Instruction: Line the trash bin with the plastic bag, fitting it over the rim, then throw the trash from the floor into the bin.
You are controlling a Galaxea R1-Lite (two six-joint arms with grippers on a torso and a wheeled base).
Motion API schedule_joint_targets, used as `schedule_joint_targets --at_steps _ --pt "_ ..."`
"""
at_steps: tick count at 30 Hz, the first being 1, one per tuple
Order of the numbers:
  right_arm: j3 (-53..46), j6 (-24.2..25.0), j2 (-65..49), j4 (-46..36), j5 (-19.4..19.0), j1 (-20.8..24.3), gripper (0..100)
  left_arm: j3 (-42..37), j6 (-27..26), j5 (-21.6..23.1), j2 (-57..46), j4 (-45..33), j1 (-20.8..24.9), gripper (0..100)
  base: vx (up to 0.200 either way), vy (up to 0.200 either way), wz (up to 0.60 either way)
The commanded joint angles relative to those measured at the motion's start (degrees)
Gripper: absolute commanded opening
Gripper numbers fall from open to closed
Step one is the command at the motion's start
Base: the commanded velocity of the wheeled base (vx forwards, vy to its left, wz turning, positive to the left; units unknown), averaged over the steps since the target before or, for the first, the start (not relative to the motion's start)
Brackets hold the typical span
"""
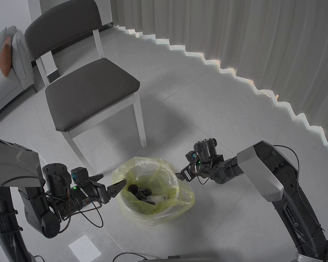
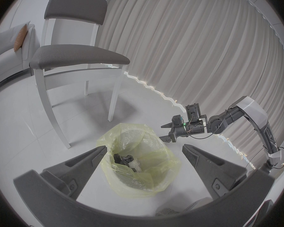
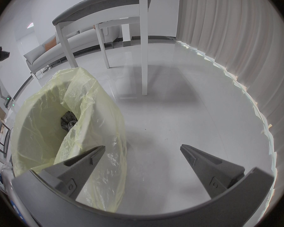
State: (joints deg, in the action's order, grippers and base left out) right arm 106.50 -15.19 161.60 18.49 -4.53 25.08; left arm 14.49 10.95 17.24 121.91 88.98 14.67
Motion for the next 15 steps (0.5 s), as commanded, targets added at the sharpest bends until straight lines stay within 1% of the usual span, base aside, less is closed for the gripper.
schedule_joint_targets --at_steps 1,3,8,13,14,15 --pt "0.0 0.0 0.5 0.1 0.0 0.0 100 0.0 0.0 0.0 0.0 1.0 0.0 100 0.000 0.000 0.00" --pt "-0.1 0.0 0.5 0.1 0.0 0.0 100 0.0 0.0 0.0 0.0 1.0 0.0 100 0.000 0.000 0.00" --pt "-4.0 -0.1 -3.8 0.2 0.0 -0.7 100 0.1 0.0 0.0 0.0 1.0 0.0 100 0.000 0.000 0.00" --pt "-13.0 -0.3 -12.5 0.7 0.1 -2.8 100 0.1 0.0 0.0 -0.6 1.0 0.4 100 0.000 0.000 0.00" --pt "-13.2 -0.3 -12.8 0.8 0.1 -2.8 100 0.1 0.0 0.0 -0.7 1.0 0.4 100 0.000 0.000 0.00" --pt "-16.8 -0.2 -16.5 1.7 0.1 -3.4 100 0.1 0.0 0.0 -1.8 1.0 0.3 100 0.000 0.000 0.00"
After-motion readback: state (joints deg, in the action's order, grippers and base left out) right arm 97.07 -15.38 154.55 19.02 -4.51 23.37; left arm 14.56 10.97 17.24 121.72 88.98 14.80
